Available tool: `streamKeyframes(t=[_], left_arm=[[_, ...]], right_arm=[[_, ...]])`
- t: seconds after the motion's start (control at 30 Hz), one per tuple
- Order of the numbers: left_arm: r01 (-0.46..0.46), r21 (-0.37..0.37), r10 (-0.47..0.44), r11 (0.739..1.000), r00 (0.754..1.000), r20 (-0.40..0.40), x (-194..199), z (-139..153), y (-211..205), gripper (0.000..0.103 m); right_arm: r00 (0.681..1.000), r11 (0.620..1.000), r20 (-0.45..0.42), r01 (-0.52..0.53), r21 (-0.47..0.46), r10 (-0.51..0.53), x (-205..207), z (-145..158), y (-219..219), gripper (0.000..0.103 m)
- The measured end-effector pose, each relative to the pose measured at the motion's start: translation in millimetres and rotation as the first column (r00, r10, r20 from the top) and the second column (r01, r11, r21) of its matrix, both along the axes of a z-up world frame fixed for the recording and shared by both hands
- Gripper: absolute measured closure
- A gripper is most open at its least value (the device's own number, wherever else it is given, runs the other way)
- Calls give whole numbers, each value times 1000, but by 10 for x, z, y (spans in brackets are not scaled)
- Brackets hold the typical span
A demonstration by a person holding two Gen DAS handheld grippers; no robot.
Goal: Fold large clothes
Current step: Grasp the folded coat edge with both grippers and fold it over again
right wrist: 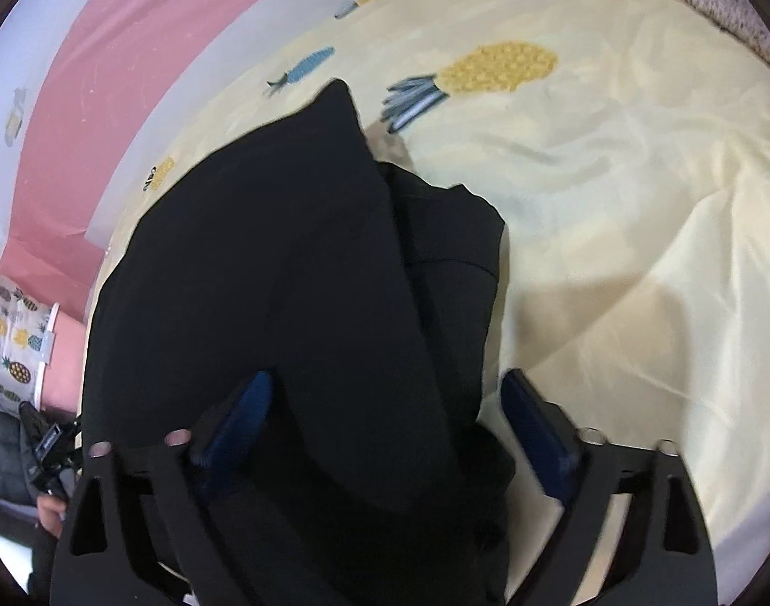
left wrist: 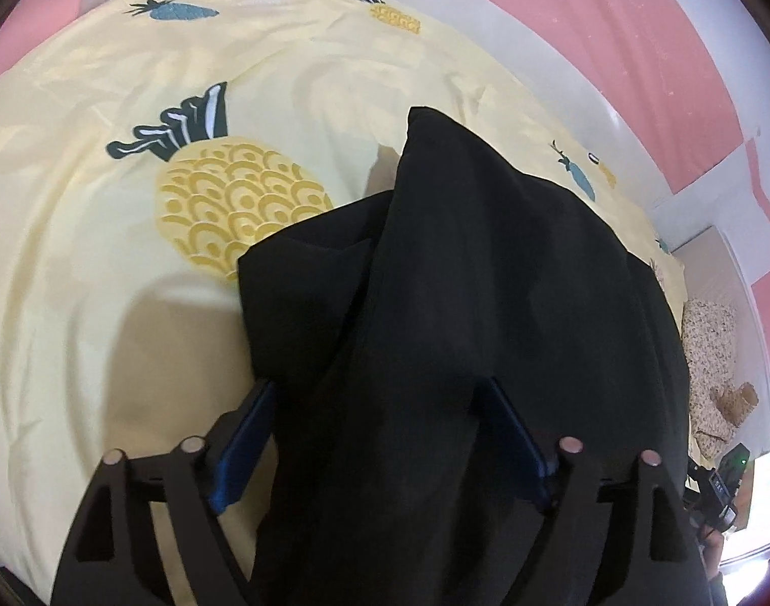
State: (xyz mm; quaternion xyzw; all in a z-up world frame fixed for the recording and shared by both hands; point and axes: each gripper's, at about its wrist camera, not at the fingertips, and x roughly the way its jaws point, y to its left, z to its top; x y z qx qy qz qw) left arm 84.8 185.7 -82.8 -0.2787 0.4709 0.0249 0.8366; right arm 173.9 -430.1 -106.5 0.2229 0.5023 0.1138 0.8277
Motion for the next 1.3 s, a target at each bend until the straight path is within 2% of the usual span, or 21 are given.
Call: streamKeyframes(t=[0.07,0.23,0.33,0.37,0.4,0.43,0.47,0.57,0.63,0.73,0.87,0.93,0.97,1.0,1.07,1.13,1.2,1.3], left_arm=[[5,-10,-5,1000,1000,-8,66,-36,-21,12],[27,-48,-28,998,999,-21,223,-150,-40,0],[33,-74,-34,997,999,-17,263,-202,-45,0],[34,-75,-35,997,999,-14,254,-197,-57,0],[40,-72,-41,997,999,-10,245,-189,-72,0],[51,-69,-51,996,999,-4,238,-180,-93,0],[67,-65,-67,996,998,3,215,-170,-132,0],[90,-65,-89,994,996,12,177,-192,-157,0],[60,-98,-62,993,998,-14,280,-239,-107,0],[-5,-131,-1,991,999,-46,437,-292,-59,0],[-10,-77,7,997,999,-45,490,-311,-159,0],[-3,-40,1,999,999,-39,474,-280,-233,6],[2,-21,-2,1000,999,-38,501,-250,-286,8],[6,2,-6,1000,999,-37,495,-223,-330,14],[17,40,-16,999,999,-30,478,-159,-416,27],[24,71,-22,997,1000,-22,463,-73,-484,46],[34,93,-32,995,999,-15,452,23,-533,58],[43,115,-43,992,999,-4,422,211,-570,68]], right_arm=[[1000,999,-17,-5,33,6,71,-67,-23,2],[999,995,-31,-19,102,23,223,-169,-46,2],[998,992,-51,-28,123,35,290,-200,-46,2],[998,992,-52,-35,125,41,341,-191,-66,5],[997,990,-51,-43,133,50,344,-184,-49,11],[997,986,-44,-56,156,64,328,-166,-32,21],[997,986,-30,-59,153,65,299,-136,-19,24],[997,986,-17,-75,151,79,303,-142,-11,26],[996,984,-32,-75,164,81,352,-177,-11,26],[995,987,-46,-86,138,93,435,-174,50,25],[994,987,-59,-84,138,92,449,-187,60,25],[994,990,-58,-85,115,92,420,-164,95,27],[994,991,-53,-88,98,94,417,-146,125,31],[994,992,-47,-91,83,95,409,-124,161,34],[995,994,-35,-95,50,97,378,-55,229,46],[995,995,-25,-98,20,99,343,17,288,55],[995,994,-14,-104,-24,104,306,116,361,62],[995,993,-1,-100,-62,100,255,262,418,67]])
